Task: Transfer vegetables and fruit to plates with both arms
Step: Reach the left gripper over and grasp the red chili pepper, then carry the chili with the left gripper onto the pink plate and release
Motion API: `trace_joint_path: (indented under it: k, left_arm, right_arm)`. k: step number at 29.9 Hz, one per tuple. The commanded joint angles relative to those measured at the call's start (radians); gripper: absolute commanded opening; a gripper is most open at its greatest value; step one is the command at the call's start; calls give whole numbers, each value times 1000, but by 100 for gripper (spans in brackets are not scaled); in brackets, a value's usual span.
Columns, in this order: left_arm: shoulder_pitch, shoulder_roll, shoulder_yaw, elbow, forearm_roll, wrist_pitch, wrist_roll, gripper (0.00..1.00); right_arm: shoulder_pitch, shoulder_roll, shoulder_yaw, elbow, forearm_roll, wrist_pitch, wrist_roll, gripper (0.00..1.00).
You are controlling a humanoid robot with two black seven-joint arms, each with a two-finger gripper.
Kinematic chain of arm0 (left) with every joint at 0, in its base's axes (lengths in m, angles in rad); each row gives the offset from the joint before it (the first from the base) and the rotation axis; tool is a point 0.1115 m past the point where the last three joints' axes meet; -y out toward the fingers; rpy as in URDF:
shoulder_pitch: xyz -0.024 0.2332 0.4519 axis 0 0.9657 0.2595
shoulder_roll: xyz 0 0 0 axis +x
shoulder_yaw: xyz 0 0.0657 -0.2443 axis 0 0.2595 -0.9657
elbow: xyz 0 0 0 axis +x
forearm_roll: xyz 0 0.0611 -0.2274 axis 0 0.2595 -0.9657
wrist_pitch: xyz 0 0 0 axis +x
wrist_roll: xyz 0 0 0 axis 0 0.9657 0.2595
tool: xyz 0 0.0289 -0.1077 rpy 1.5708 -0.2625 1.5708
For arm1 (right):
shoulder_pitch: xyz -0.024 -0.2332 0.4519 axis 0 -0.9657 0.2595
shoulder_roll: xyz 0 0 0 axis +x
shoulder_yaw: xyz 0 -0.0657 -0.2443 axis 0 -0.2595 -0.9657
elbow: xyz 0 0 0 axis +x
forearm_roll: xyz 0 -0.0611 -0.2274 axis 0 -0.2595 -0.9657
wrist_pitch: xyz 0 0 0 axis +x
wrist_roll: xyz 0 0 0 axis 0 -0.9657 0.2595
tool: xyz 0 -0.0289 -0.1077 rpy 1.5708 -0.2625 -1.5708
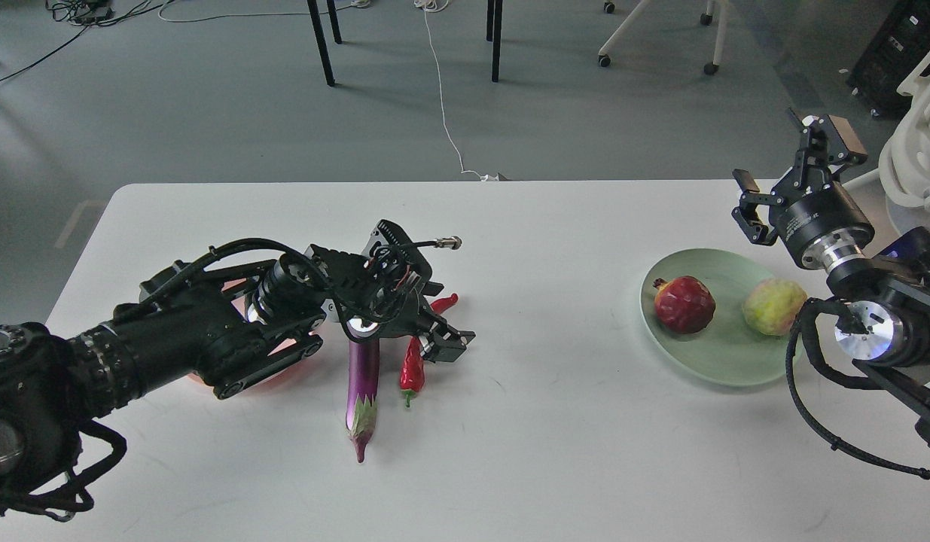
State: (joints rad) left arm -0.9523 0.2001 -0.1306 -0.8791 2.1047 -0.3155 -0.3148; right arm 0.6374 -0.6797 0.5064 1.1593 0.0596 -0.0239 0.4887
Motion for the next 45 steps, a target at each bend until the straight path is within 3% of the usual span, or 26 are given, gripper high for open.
trace_joint_path:
  k: [1,9,12,17,22,25,28,32,45]
  left_arm:
    - [0,-8,0,18,3,1,0,94]
    - [-3,-2,0,20,-8,-1,0,90]
    - [12,2,0,19,-25,-1,0,82]
    - [26,10,0,20,-25,-1,0,77]
    - [27,28,0,20,-26,-1,0,42]
    - [27,30,0,19,-26,-1,5,36]
    - [27,30,-1,20,-29,1,11,15]
    - [27,28,-6,17,-49,3,40,12]
    - [7,7,-20,-72,-370,3,203,11]
  right_arm:
    - [-27,-1,1,-3,2,85,0,98]
    - [-42,-1,0,-10,-3,119,0,98]
    - [-44,-1,-3,-9,-3,119,0,98]
    - [-44,-1,-3,-9,-4,119,0,98]
    - [-44,-1,-3,-9,-6,118,0,98]
    - [-44,-1,-3,-9,-9,118,0,98]
    - [-44,-1,-3,-9,-15,118,0,98]
    - [-44,-1,-3,-9,-15,116,0,98]
    - [-44,-1,-5,-9,-30,114,0,98]
